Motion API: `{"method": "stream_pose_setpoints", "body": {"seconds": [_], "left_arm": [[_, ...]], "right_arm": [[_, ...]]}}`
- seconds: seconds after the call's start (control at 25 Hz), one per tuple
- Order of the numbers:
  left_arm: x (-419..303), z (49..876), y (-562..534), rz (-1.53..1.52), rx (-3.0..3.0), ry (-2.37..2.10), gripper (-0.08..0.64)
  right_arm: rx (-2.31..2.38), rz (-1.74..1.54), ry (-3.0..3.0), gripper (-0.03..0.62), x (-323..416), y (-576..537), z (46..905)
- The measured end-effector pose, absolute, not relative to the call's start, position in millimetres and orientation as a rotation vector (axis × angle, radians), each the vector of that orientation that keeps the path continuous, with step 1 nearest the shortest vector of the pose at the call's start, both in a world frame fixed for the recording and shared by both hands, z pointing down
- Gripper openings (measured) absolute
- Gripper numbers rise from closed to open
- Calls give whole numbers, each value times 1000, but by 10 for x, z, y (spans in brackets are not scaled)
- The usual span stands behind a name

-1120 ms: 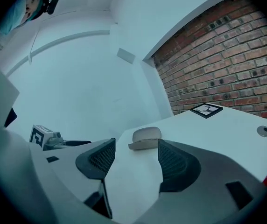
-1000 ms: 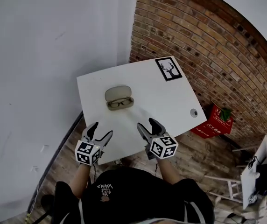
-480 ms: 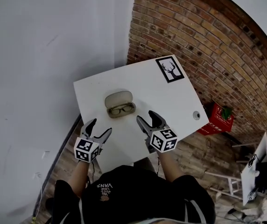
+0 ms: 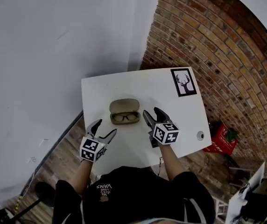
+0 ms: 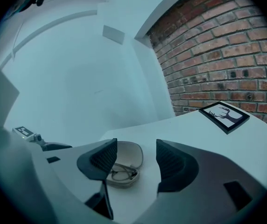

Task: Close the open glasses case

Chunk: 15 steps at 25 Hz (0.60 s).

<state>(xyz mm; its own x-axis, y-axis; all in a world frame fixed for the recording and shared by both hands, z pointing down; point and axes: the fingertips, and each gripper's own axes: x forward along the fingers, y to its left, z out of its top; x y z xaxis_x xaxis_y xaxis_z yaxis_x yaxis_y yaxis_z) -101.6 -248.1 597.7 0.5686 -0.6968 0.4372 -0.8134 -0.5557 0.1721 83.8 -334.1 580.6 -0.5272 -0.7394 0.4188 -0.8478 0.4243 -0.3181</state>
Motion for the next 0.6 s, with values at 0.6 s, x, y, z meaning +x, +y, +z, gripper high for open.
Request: {"method": "stream_pose_setpoints", "body": {"seconds": [0.6], "left_arm": [[-1076,6508,-2864,506,2098,-1557,344]], "right_arm": [[1205,618,-2330,246,759,-4449,6374]]}}
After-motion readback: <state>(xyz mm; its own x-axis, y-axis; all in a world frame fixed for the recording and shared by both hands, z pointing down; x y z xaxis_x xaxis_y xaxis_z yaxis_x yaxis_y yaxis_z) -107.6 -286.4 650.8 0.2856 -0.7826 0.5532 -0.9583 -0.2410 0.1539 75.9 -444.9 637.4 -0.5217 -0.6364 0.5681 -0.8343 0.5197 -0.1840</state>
